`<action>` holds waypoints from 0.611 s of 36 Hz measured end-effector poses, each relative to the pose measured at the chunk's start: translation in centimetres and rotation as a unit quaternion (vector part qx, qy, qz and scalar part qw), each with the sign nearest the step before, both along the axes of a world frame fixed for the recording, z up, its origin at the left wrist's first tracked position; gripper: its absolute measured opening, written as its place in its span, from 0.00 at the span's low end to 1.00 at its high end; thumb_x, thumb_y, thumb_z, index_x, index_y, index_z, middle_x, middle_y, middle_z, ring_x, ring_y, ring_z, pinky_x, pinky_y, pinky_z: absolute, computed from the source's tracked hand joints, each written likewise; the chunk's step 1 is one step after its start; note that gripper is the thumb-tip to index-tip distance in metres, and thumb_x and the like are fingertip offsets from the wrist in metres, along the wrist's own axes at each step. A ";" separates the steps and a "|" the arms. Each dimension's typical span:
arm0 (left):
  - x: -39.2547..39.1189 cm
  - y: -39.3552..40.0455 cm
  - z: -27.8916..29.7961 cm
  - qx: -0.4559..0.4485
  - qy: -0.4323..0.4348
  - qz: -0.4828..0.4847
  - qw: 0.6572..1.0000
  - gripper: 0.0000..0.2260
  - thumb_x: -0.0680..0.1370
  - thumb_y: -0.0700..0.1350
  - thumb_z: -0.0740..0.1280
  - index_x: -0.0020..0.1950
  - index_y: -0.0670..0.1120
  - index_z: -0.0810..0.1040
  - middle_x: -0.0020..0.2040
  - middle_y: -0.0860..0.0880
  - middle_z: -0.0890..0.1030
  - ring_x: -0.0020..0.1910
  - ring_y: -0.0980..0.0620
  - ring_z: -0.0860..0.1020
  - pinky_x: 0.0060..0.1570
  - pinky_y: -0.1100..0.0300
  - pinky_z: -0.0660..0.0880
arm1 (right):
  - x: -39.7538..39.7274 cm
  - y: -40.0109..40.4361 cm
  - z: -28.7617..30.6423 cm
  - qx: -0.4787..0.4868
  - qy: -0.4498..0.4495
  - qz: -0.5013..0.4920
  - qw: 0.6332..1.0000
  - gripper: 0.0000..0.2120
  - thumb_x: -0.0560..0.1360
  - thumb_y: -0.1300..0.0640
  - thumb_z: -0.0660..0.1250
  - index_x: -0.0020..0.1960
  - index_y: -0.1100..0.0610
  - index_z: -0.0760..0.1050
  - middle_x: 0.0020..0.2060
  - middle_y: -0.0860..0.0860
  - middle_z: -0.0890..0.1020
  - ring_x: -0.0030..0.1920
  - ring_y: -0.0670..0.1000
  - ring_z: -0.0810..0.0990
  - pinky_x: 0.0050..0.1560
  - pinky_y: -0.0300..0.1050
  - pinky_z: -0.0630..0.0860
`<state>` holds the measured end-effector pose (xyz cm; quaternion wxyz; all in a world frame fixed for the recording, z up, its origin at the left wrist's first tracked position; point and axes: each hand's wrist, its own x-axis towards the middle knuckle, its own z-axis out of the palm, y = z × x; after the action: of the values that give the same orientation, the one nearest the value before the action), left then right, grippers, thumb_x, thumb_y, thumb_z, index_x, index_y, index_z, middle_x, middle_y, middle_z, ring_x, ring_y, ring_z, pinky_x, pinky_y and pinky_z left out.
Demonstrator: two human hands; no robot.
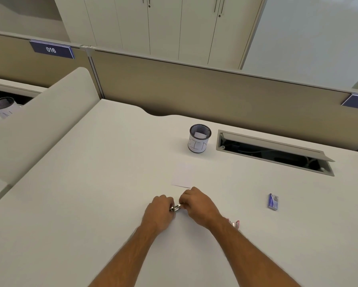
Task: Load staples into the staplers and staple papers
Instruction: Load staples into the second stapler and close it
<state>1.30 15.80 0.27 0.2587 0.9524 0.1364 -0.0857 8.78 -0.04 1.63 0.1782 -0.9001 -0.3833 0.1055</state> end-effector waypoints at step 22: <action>0.0 0.6 -0.6 -0.004 -0.028 -0.014 0.999 0.08 0.77 0.45 0.70 0.56 0.48 0.84 0.53 0.51 0.82 0.54 0.49 0.78 0.53 0.54 0.75 | -0.3 0.2 -0.8 -0.039 -0.026 0.006 0.999 0.10 0.82 0.56 0.62 0.53 0.53 0.82 0.45 0.48 0.84 0.49 0.54 0.75 0.48 0.50 0.73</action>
<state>1.31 16.44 -0.36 0.2653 0.9552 0.1152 -0.0629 8.48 0.13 0.78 0.1318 -0.9067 -0.3885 0.0979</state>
